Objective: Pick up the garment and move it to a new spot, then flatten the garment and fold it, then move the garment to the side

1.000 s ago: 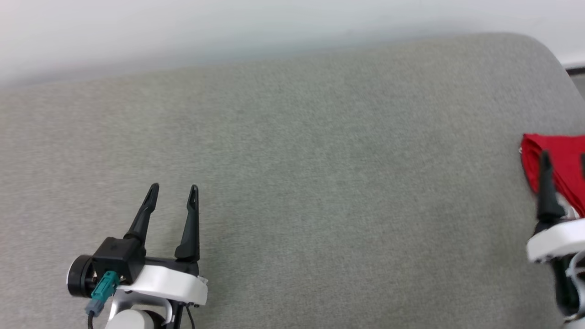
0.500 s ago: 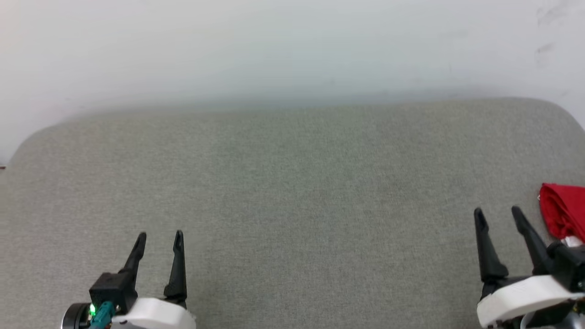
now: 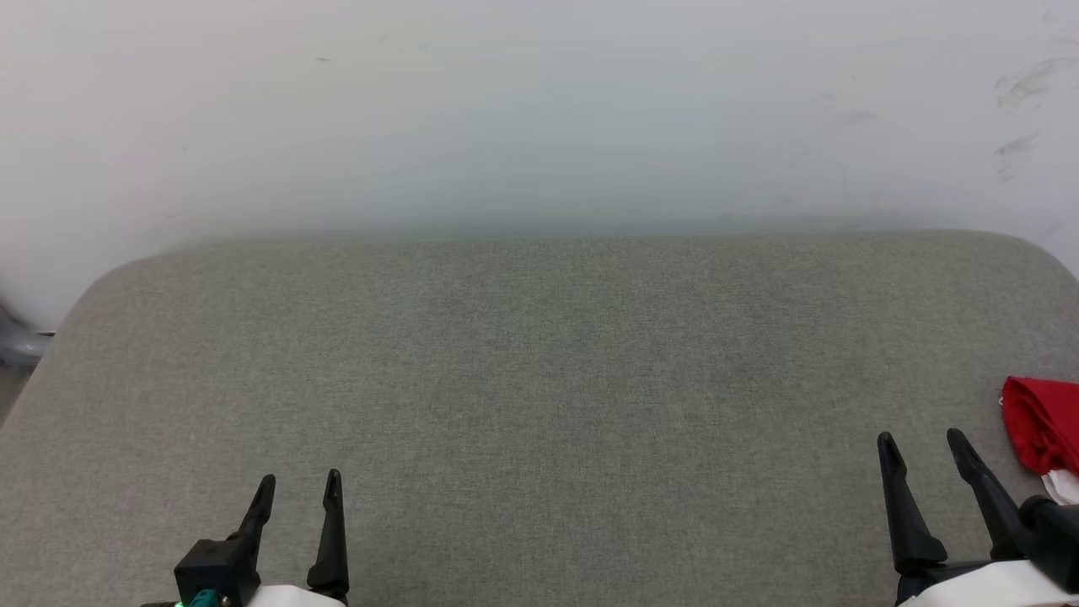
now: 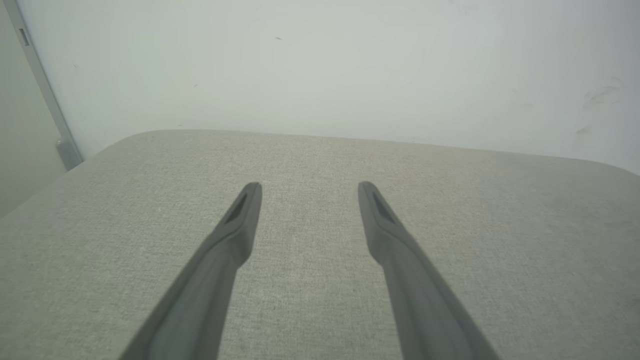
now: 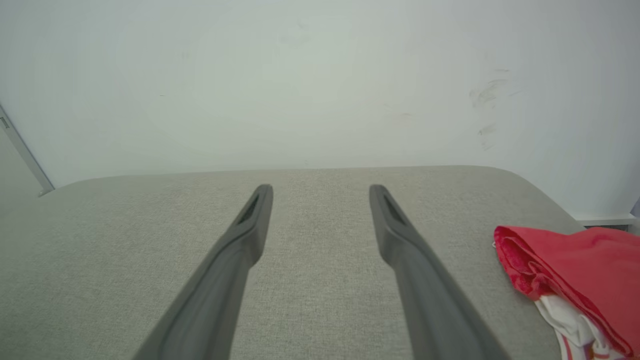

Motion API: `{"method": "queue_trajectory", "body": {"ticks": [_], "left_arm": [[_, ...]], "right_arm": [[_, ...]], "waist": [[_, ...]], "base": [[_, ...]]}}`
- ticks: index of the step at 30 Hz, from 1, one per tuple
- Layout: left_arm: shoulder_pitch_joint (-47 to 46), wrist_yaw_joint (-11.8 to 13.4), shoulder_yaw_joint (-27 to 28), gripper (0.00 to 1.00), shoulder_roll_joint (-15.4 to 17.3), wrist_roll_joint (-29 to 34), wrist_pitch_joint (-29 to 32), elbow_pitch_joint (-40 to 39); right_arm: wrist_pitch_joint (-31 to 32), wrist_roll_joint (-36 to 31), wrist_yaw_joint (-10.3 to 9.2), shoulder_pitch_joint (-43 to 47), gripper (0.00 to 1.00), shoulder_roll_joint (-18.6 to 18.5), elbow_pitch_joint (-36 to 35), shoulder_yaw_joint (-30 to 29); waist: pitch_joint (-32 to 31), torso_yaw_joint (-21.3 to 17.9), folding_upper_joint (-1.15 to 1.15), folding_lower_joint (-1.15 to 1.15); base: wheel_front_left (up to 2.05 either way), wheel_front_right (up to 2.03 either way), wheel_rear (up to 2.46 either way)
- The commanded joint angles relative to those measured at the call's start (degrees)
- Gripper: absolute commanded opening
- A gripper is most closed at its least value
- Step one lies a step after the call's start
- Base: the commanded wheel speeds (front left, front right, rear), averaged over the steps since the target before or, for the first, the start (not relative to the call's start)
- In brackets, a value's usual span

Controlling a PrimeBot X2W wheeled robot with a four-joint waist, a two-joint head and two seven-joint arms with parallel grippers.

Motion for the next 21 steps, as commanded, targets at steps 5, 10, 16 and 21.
{"method": "queue_trajectory", "body": {"ticks": [5,10,16,21], "left_arm": [[0.56,-0.27,-0.09,1.0,-0.61,-0.02,-0.37,0.8],[-0.09,-0.54,0.3,1.0,-0.86,0.32,-0.4,1.04],[-0.67,-1.18,1.0,1.0,-1.22,0.91,-0.41,1.23],[-0.83,-1.51,1.4,1.0,-1.6,1.52,-0.42,1.05]], "right_arm": [[0.47,0.4,-0.07,1.08,1.0,0.25,-1.11,0.82],[1.16,0.22,-0.07,0.73,1.0,0.26,-1.04,1.11],[1.11,0.18,-0.07,0.28,1.0,0.25,-0.88,1.22],[0.83,0.08,-0.07,0.06,1.0,0.26,-0.94,1.33]], "waist": [[-0.48,-0.14,0.0,0.01],[-0.35,-0.26,0.0,0.01],[-0.07,-0.19,0.0,0.01],[-0.04,-0.05,0.0,0.01]], "base": [[0.0,0.0,0.0],[0.0,0.0,0.0],[0.0,0.0,0.0],[0.0,0.0,0.0]]}}
